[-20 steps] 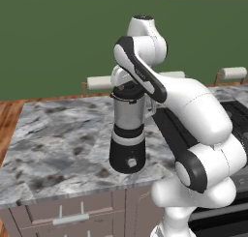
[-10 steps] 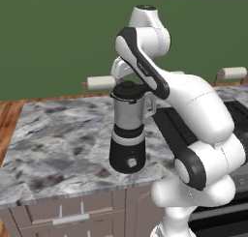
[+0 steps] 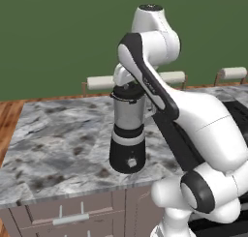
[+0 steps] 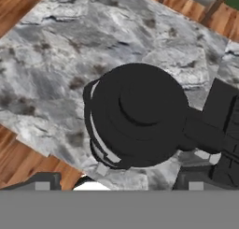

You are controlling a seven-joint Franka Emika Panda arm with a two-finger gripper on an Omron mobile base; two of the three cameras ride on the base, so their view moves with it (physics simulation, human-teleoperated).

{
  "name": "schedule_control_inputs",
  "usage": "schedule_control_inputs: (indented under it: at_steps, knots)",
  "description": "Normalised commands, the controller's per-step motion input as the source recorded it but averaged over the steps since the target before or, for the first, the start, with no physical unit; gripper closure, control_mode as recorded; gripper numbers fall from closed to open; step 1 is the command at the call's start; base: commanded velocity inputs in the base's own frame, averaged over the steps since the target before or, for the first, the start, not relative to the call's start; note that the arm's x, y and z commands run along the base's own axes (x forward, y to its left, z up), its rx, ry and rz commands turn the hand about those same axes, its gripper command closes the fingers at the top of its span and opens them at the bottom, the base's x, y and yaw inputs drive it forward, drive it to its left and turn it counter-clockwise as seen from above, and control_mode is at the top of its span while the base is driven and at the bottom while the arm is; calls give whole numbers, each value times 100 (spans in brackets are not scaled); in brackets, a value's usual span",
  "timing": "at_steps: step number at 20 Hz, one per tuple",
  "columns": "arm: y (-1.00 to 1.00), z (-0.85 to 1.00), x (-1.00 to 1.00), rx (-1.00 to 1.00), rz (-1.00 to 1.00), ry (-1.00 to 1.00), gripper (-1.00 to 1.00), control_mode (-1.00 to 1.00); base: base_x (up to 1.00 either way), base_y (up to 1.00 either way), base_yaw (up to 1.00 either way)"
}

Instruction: Open the blender lid, put the pear in the blender, close the lid, and start the blender.

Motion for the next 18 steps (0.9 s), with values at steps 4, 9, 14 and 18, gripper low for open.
schedule_control_inputs:
  at_steps: [4,9,14,18]
  knots:
    - [0,-94,-100,0,-34,-13,-100,-100,0,0,0]
    - [0,-100,-92,0,-49,-11,-100,-100,0,0,0]
    - [11,-96,-38,0,-57,-7,-100,-100,0,0,0]
    - [11,-64,2,0,-53,-13,-100,-100,0,0,0]
